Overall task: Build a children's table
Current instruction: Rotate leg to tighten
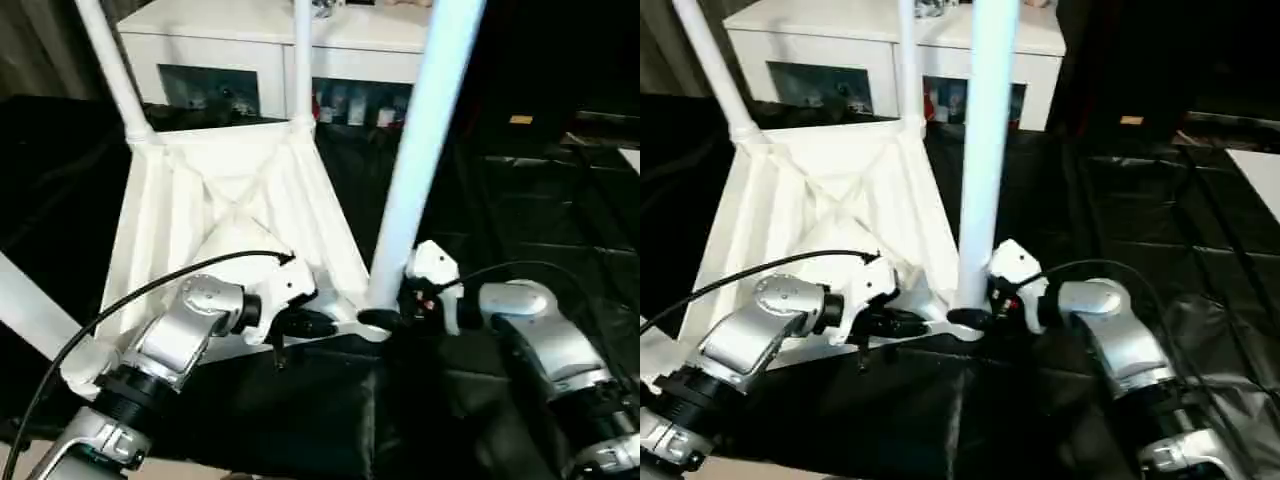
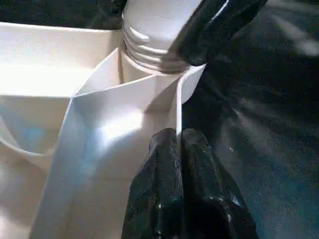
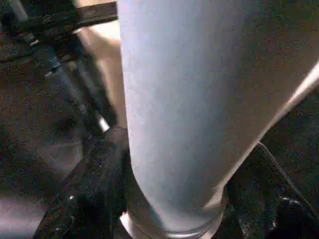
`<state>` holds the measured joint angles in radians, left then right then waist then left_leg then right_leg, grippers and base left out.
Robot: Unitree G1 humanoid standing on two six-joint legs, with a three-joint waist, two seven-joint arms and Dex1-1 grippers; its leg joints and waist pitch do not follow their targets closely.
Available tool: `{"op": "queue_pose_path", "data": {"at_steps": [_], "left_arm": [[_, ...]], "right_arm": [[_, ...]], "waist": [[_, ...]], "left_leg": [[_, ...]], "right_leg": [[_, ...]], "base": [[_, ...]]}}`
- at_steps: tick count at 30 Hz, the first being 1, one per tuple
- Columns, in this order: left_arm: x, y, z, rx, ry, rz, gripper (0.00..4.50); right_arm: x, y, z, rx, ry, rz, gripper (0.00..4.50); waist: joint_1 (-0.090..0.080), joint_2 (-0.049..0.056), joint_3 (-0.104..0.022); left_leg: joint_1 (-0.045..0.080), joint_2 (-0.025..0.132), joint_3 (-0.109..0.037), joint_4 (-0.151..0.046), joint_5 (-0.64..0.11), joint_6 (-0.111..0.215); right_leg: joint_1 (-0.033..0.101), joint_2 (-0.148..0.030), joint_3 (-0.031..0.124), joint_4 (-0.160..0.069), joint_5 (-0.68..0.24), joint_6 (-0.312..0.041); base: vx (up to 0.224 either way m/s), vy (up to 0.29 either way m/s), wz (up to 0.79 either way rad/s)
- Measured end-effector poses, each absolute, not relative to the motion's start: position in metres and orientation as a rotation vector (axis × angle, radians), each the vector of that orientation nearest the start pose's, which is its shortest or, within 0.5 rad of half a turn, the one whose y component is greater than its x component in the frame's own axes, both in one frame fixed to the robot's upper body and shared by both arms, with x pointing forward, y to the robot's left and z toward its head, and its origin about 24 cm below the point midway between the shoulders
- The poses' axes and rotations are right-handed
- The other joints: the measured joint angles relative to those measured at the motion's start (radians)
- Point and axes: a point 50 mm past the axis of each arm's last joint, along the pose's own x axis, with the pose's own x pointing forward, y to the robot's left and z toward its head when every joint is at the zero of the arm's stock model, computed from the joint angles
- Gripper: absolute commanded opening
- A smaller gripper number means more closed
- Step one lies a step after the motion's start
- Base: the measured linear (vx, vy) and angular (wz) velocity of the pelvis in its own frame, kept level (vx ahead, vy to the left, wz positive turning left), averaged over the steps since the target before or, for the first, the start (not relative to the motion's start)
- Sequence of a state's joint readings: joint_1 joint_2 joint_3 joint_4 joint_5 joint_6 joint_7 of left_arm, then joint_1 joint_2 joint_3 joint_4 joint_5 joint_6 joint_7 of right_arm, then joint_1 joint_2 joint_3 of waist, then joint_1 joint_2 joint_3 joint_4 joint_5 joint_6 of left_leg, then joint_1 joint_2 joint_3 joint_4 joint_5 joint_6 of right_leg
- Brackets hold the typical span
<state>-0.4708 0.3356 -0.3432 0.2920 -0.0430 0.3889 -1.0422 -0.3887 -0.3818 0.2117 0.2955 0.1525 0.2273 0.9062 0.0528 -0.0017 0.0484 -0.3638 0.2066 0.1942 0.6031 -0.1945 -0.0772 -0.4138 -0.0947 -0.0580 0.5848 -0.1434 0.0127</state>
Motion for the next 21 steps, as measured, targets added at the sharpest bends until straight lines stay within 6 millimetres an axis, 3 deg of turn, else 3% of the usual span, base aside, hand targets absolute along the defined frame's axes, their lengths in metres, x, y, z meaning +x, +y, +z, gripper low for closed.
{"op": "queue_pose_path", "data": {"at_steps": [6,11,16,17,18,21], "left_arm": [[0.314,0.076,0.045,0.236,0.492,-1.029,0.0],[0.323,0.049,0.044,0.197,0.473,-0.852,0.0],[0.324,0.05,0.045,0.202,0.461,-0.841,0.0],[0.324,0.051,0.045,0.205,0.456,-0.847,0.0],[0.325,0.052,0.046,0.208,0.451,-0.848,0.0],[0.326,0.06,0.046,0.23,0.439,-0.846,0.0]], "right_arm": [[0.319,-0.124,0.045,-0.17,0.302,0.667,2.47],[0.336,-0.099,0.043,-0.113,0.297,0.283,2.42],[0.337,-0.096,0.044,-0.095,0.265,0.292,2.42],[0.336,-0.097,0.044,-0.094,0.255,0.308,2.94],[0.335,-0.098,0.046,-0.092,0.24,0.323,3.08],[0.33,-0.096,0.048,-0.094,0.222,0.384,3.08]], "waist": [[-0.021,0.0,0.0],[-0.043,0.002,-0.001],[-0.049,0.003,-0.001],[-0.049,0.003,-0.001],[-0.049,0.003,-0.001],[-0.05,0.002,-0.001]], "left_leg": [[0.007,-0.001,-0.001,0.0,0.0,0.0],[0.004,-0.003,-0.011,0.0,0.0,0.0],[-0.001,-0.003,-0.014,0.0,0.0,0.0],[-0.001,-0.003,-0.014,0.0,0.0,0.0],[-0.002,-0.003,-0.014,0.0,0.0,0.0],[-0.004,-0.003,-0.015,-0.001,0.0,0.0]], "right_leg": [[0.001,0.0,0.0,-0.002,-0.001,0.001],[0.001,0.0,-0.01,-0.013,-0.001,0.001],[0.001,0.0,-0.01,-0.015,-0.001,0.001],[0.001,0.0,-0.01,-0.014,0.0,0.001],[0.0,0.0,-0.009,-0.014,0.0,0.001],[-0.003,0.001,-0.009,-0.008,0.0,0.0]], "base": [[0.0,0.0,0.0],[0.0,0.0,0.0],[0.0,0.0,0.0],[0.0,0.0,0.0],[0.0,0.0,0.0],[0.0,0.0,0.0]]}}
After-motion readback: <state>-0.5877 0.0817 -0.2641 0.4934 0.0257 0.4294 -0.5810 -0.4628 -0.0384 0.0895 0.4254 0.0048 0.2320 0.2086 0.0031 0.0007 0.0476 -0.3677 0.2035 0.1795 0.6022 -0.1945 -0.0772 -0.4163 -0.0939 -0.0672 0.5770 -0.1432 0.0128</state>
